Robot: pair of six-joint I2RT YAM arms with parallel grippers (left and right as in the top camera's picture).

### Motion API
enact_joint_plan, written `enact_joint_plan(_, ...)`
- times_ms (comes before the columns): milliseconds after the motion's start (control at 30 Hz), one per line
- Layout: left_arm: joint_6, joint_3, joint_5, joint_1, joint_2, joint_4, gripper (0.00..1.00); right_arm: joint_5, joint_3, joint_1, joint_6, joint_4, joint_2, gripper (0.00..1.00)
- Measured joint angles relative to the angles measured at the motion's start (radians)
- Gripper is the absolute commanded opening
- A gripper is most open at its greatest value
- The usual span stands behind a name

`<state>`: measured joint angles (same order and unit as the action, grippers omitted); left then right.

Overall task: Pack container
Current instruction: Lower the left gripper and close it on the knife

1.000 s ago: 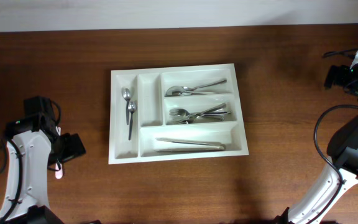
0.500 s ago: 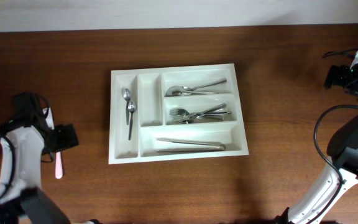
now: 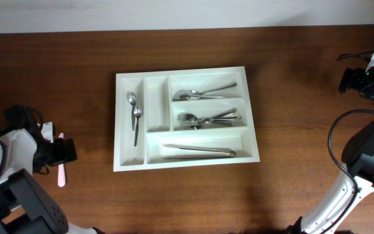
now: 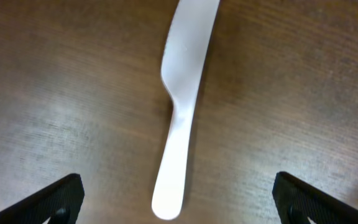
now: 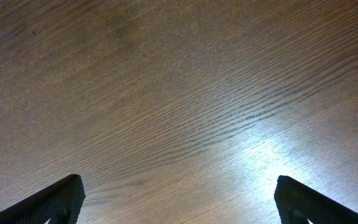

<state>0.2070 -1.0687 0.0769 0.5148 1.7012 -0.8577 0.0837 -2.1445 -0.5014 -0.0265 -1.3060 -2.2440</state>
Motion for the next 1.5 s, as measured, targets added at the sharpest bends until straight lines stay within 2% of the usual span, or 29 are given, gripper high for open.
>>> enact_joint_plan(200,0.048,0.0,-0.043,0.0,0.056,0.023,0.99,0.0,0.0,0.0,0.0,0.0,0.0,0.99)
enact_joint_plan(633,0.063,0.0,-0.052,0.0,0.126,0.059,0.98,0.0,0.0,0.0,0.0,0.0,0.0,0.99)
enact_joint_plan(700,0.066,0.0,-0.053,0.0,0.126,0.064,0.89,0.0,0.0,0.0,0.0,0.0,0.0,0.99)
enact_joint_plan(800,0.08,0.0,-0.053,0.0,0.126,0.066,0.6,0.0,0.0,0.0,0.0,0.0,0.0,0.99)
enact_joint_plan(867,0.085,0.0,-0.055,0.0,0.126,0.066,0.48,0.0,0.0,0.0,0.0,0.0,0.0,0.99)
enact_joint_plan(1033,0.09,0.0,-0.055,0.0,0.126,0.066,0.26,0.0,0.0,0.0,0.0,0.0,0.0,0.99)
enact_joint_plan(1400,0.093,0.0,-0.056,0.0,0.126,0.066,0.1,0.0,0.0,0.0,0.0,0.0,0.0,0.99)
enact_joint_plan(1467,0.095,0.0,-0.056,0.0,0.126,0.066,0.02,0.0,0.0,0.0,0.001,0.0,0.0,0.99)
enact_joint_plan(1500,0.094,0.0,-0.056,0.0,0.126,0.065,0.02,0.0,0.0,0.0,-0.001,0.0,0.0,0.99)
